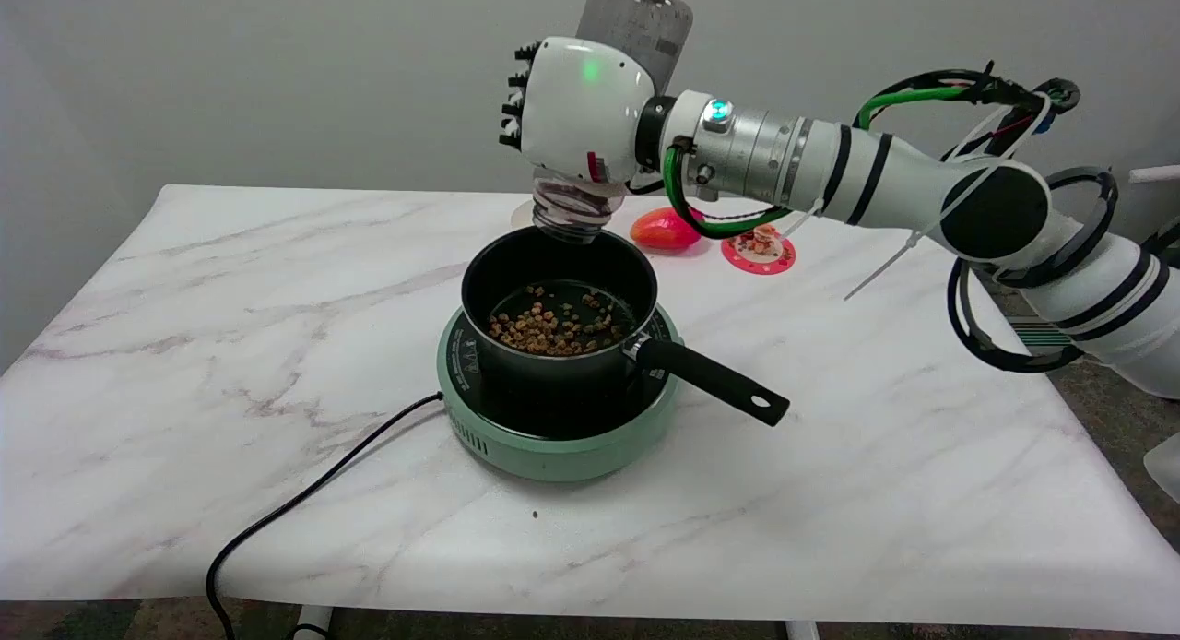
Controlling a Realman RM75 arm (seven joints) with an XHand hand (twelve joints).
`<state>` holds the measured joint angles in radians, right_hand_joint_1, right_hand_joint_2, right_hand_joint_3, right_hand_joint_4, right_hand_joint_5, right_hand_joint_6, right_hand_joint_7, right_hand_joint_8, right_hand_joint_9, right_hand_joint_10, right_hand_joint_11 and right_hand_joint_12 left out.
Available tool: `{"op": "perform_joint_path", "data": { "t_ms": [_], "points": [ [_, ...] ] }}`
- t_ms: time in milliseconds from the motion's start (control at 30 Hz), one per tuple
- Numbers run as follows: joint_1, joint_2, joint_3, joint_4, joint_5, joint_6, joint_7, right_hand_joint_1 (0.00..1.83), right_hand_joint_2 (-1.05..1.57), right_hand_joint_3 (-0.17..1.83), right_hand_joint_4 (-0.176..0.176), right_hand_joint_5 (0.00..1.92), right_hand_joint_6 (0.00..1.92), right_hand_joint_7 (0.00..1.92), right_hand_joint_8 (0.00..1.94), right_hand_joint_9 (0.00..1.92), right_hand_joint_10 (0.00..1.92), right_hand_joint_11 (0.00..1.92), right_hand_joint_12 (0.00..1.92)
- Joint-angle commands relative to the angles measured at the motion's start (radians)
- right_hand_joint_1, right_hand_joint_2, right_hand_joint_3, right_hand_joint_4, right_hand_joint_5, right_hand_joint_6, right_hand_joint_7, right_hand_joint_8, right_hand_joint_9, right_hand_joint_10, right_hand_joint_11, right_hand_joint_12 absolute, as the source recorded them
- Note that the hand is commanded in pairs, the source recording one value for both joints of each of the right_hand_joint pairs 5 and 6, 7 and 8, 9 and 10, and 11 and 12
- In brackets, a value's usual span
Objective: Place the bottle onto the table.
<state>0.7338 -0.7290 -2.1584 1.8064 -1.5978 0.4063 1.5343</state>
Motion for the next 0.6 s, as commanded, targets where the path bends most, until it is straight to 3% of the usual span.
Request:
{"op": "perform_joint_path", "data": {
  "t_ms": [33, 267, 600],
  "points": [
    [-0.072, 0.001, 0.001, -0.031, 0.001, -0.036, 0.008, 1.59, 0.91, 0.73, 0.0, 1.92, 1.92, 1.92, 1.92, 1.69, 1.69, 1.23, 1.23],
    [-0.096, 0.008, 0.022, -0.046, 0.02, -0.072, 0.013, 1.58, 0.92, 0.73, 0.0, 1.92, 1.92, 1.92, 1.92, 1.69, 1.69, 1.23, 1.23],
    [-0.228, 0.003, 0.184, -0.039, 0.233, -0.225, 0.066, 1.58, 0.93, 0.69, 0.0, 1.92, 1.92, 1.92, 1.92, 1.68, 1.68, 1.22, 1.22]
  ]
}}
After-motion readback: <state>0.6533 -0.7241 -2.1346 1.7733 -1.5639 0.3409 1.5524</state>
